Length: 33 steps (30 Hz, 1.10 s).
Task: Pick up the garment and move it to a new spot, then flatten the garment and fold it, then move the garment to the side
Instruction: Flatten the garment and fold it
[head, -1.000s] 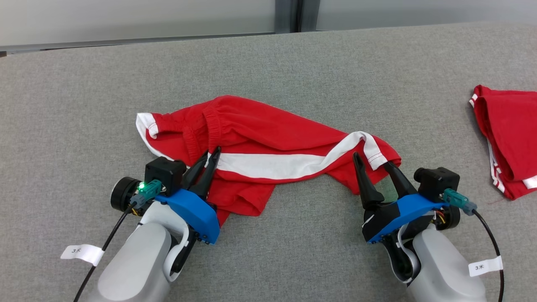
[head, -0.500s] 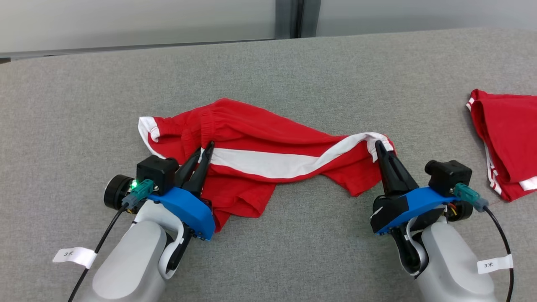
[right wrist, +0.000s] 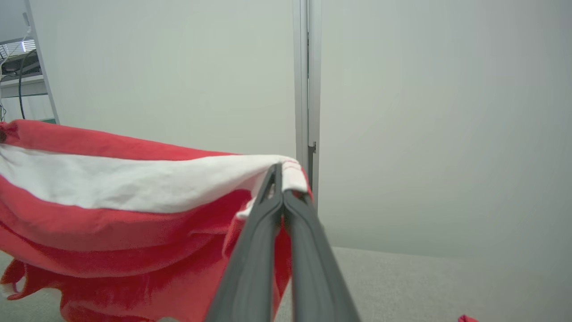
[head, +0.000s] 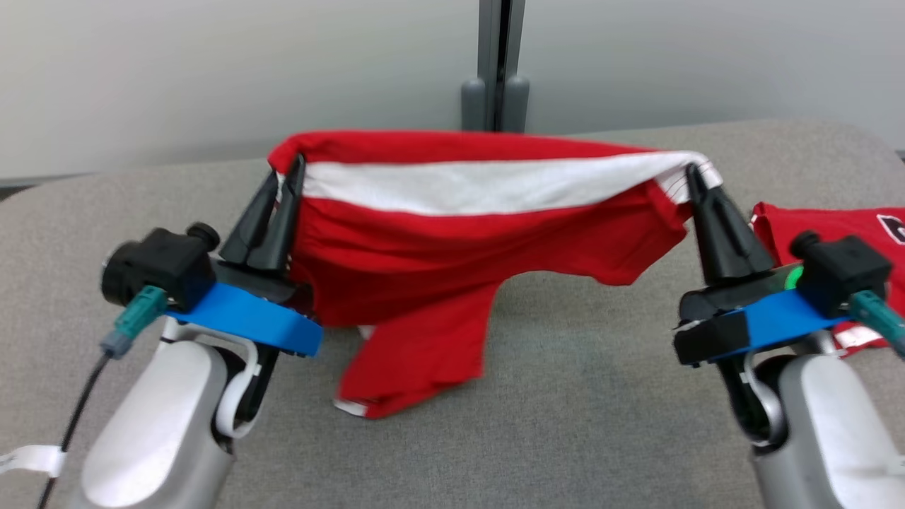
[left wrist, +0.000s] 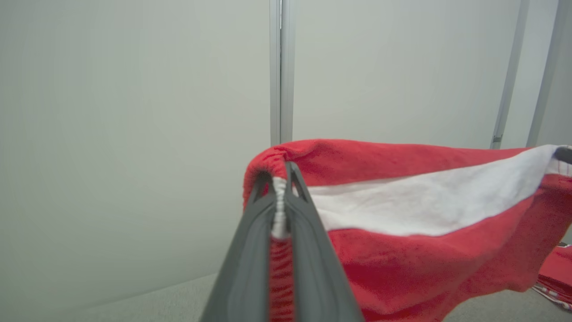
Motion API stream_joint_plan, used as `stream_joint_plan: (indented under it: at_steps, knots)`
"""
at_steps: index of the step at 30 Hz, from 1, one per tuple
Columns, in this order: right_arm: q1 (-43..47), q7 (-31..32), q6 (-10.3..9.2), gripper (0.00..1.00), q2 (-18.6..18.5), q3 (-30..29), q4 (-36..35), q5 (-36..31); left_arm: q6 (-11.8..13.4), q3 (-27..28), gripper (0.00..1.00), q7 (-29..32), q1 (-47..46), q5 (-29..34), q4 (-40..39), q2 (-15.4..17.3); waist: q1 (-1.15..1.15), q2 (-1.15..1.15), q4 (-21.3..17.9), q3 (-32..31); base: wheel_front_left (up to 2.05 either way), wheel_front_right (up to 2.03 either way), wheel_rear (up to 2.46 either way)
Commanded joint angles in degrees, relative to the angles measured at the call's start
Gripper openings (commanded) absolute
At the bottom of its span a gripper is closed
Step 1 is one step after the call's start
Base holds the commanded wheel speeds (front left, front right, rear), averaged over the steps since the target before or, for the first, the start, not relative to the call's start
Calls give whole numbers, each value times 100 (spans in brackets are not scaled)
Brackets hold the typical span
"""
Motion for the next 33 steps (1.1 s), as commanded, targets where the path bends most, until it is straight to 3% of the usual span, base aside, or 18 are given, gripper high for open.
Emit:
stream_joint_plan:
  at_steps: [1,9,16,23,28,33]
  knots:
    - [93,74,0,0,-91,-20,-199,-32,43,31,0,39,26,20,-160,78,1,0,-86,-146,0,0,0]
    - [251,1144,0,0,-523,-105,-2346,-96,322,358,0,797,-224,15,-2164,642,1,0,-68,-561,0,0,0]
    - [114,1767,0,0,-686,-168,-3165,-75,421,554,0,1455,-532,-150,-2948,915,1,0,-50,-416,0,0,0]
    - [-483,1979,0,0,-828,147,-2370,86,210,557,0,1755,-875,-765,-2405,708,1,0,-74,189,0,0,0]
    - [-1712,1711,0,0,-885,295,-1135,-2,-20,553,0,1731,-1703,-859,-1540,560,1,0,-128,626,0,0,0]
    - [-3117,1216,0,0,-668,316,16,-229,-164,540,0,1399,-2806,-730,-491,322,1,0,-184,891,0,0,0]
